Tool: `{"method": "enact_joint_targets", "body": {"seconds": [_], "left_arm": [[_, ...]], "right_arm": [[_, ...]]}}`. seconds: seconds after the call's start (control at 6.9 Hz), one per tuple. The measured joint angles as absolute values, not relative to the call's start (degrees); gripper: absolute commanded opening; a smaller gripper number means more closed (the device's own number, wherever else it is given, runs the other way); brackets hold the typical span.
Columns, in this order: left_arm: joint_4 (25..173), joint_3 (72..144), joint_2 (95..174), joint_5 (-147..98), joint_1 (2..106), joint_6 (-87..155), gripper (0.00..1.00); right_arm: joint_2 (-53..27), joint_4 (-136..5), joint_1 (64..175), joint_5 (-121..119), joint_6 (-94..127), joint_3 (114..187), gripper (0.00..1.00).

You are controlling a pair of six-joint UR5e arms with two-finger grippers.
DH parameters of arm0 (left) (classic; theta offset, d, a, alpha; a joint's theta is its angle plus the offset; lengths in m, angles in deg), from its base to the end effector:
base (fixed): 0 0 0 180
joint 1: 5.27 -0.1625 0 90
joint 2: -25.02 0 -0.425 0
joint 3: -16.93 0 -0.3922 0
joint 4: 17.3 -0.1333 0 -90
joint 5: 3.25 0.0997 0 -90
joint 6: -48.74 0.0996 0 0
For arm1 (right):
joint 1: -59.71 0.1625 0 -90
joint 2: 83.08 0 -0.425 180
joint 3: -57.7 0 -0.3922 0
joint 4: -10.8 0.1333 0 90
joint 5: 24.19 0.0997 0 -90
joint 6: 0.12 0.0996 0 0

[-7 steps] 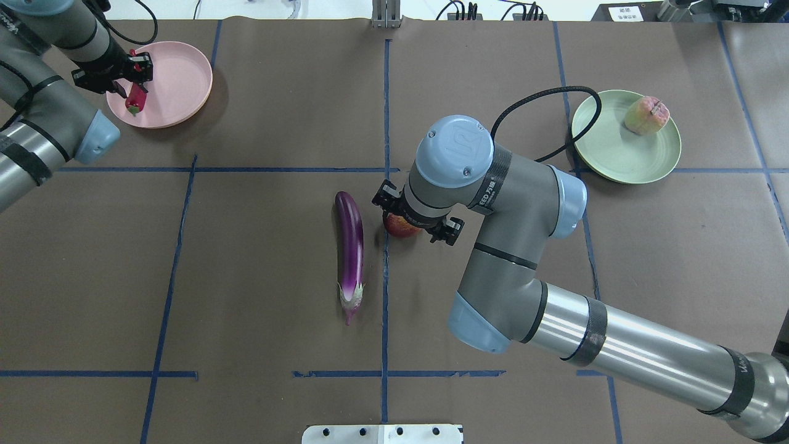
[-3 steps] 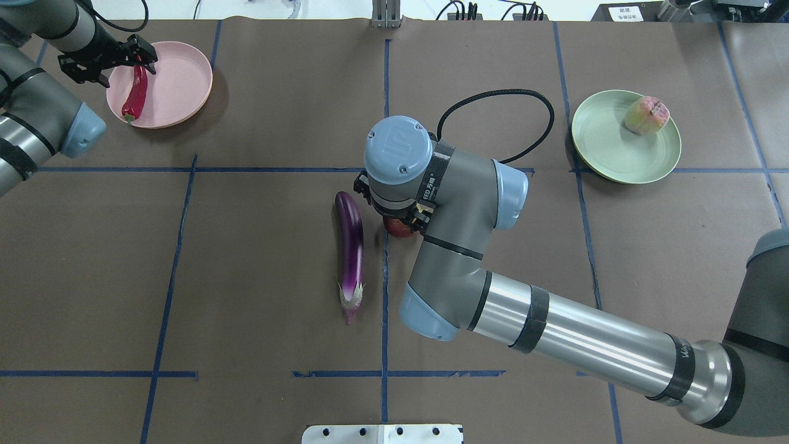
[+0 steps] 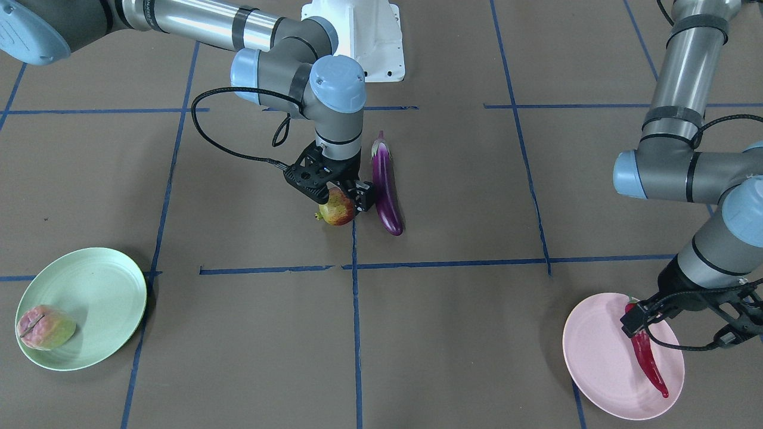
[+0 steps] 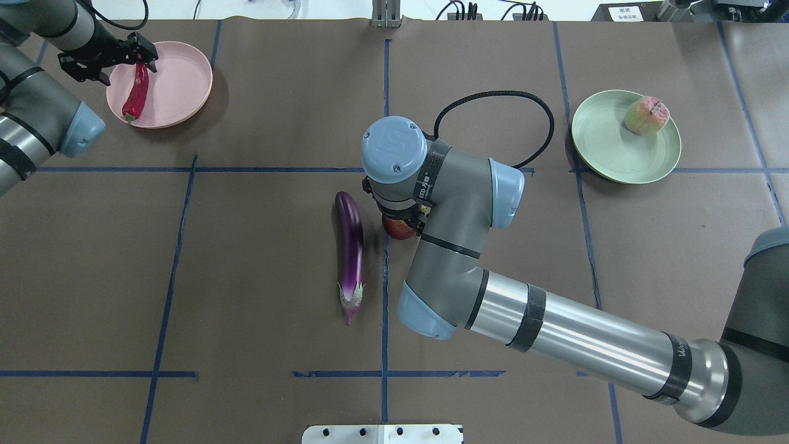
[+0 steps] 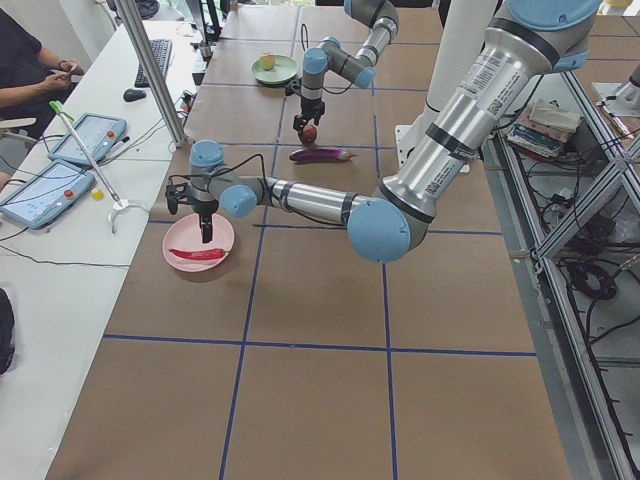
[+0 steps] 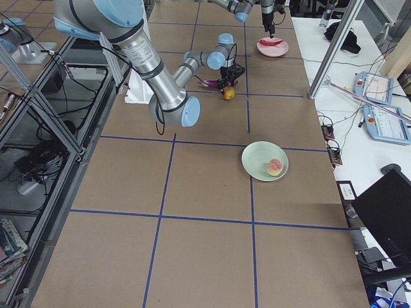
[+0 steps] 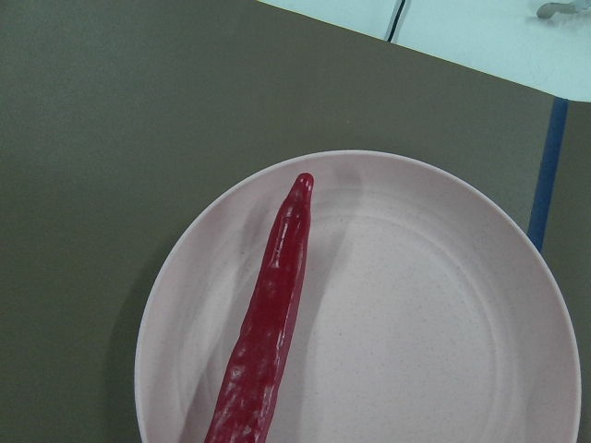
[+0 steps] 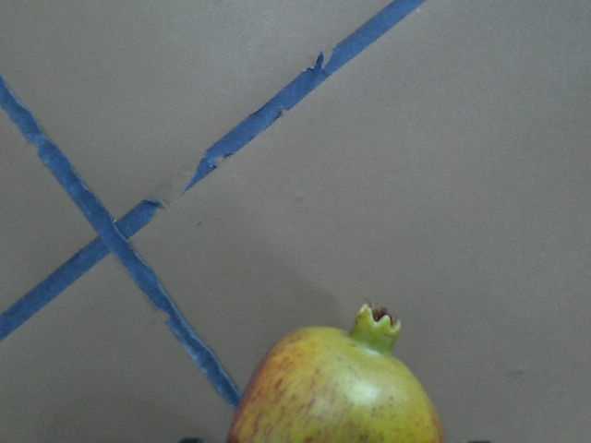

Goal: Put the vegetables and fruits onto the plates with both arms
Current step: 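Carry pomegranate to green plate with right gripper while left arm reaches for eggplant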

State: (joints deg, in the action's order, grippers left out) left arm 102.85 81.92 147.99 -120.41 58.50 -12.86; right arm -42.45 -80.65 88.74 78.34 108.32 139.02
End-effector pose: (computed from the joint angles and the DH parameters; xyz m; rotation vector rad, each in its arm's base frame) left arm 0.2539 -0.7141 0.4729 0.1546 0.7867 -0.4267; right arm -0.6091 -0.4658 0.1958 -0.1495 -0.7145 0.7176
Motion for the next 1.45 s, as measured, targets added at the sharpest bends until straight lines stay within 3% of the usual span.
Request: {"method": "enact_joint_targets", "body": {"seconds": [0.29,0.43,0.58,0.72,1.16,1.45], "left_arm": [[102.7,85.1,145.8,-121.3,58.5,-12.9,1.00],[102.6,86.2,145.1,-122.1,58.5,-12.9,1.00],[102.5,86.6,144.8,-122.5,58.5,-13.0,1.00],[102.3,87.3,144.9,-122.7,58.3,-13.9,1.00],[102.0,92.7,145.5,-125.6,54.1,-22.8,1.00],[102.0,99.1,146.4,-126.8,47.3,-30.8,1.00]], "right_arm": [[-42.4,-80.9,88.8,78.4,109.2,138.8,1.00],[-42.4,-80.7,88.8,78.3,110.1,138.5,0.80],[-42.4,-80.5,88.8,78.2,110.7,138.2,0.26],[-42.5,-80.2,88.9,78.2,111.0,138.2,0.00],[-41.7,-78.6,93.4,82.5,110.1,139.0,0.00],[-36.6,-78.6,101.5,86.0,99.4,142.4,0.00]]}}
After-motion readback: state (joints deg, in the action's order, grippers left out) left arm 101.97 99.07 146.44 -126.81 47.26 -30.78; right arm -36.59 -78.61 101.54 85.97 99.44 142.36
